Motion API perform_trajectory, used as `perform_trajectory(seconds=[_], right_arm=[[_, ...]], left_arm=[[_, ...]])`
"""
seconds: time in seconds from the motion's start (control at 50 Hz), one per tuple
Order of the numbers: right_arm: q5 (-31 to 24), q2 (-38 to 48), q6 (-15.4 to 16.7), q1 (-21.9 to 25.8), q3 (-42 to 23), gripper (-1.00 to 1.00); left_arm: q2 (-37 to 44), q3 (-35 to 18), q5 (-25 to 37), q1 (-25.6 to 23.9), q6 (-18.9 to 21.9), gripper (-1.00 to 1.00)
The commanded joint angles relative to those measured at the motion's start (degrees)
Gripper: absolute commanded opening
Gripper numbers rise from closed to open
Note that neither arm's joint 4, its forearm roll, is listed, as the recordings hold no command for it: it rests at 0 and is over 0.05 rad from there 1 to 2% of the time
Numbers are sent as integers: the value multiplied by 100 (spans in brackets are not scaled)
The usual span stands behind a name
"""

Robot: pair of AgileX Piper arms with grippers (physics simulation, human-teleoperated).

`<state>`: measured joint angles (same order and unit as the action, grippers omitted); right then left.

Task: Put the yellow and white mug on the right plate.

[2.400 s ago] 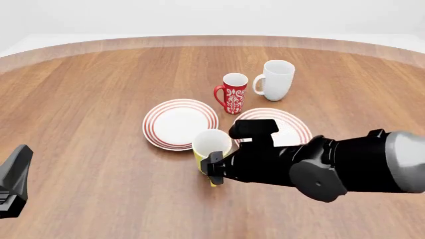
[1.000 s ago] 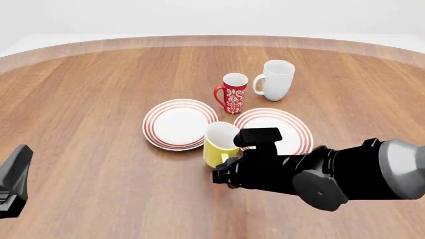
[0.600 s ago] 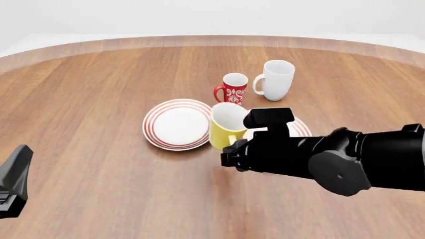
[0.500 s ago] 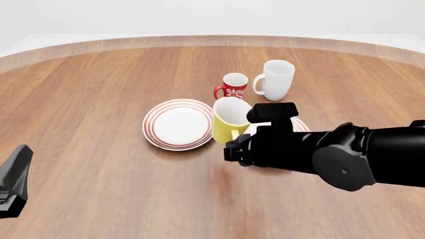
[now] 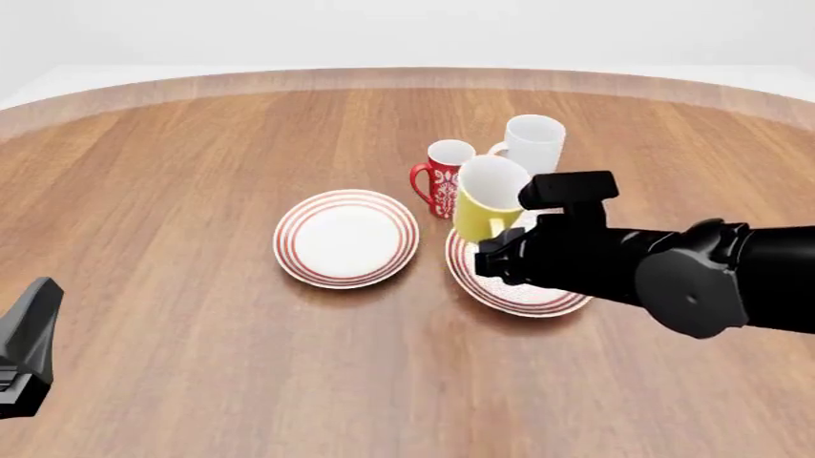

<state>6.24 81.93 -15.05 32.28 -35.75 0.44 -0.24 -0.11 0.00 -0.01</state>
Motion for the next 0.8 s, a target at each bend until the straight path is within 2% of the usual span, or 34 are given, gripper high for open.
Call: perform_trajectory(seconds=[0.02,0.28,0.3,0.34,0.44,0.46,0.54,0.56,0.66,0.8], right_arm=[[119,-36,312,-360,30,-100],[264,110,547,-572,92,-100],[91,29,565,-601,19,-100],[268,182,569,-619,79,-100],[266,314,491,-617,28,-100],[111,257,432,-617,-42,-100],[271,397,463,-595,-13,-100],[241,475,370,-533,-64,-100],[240,610,346,-509,-115,-100],[245,585,536,-655,-90,-100]], left_arm=[[0,0,0,0,0,100],[0,0,0,1,-1,100],[-1,0,0,1,-1,100],[1,0,0,0,0,100],[-1,0,0,0,2,100],[0,0,0,0,-1,100],[-1,0,0,0,1,100],[1,0,0,-1,2,100],[0,0,0,0,1,100],[1,0,0,0,0,100]])
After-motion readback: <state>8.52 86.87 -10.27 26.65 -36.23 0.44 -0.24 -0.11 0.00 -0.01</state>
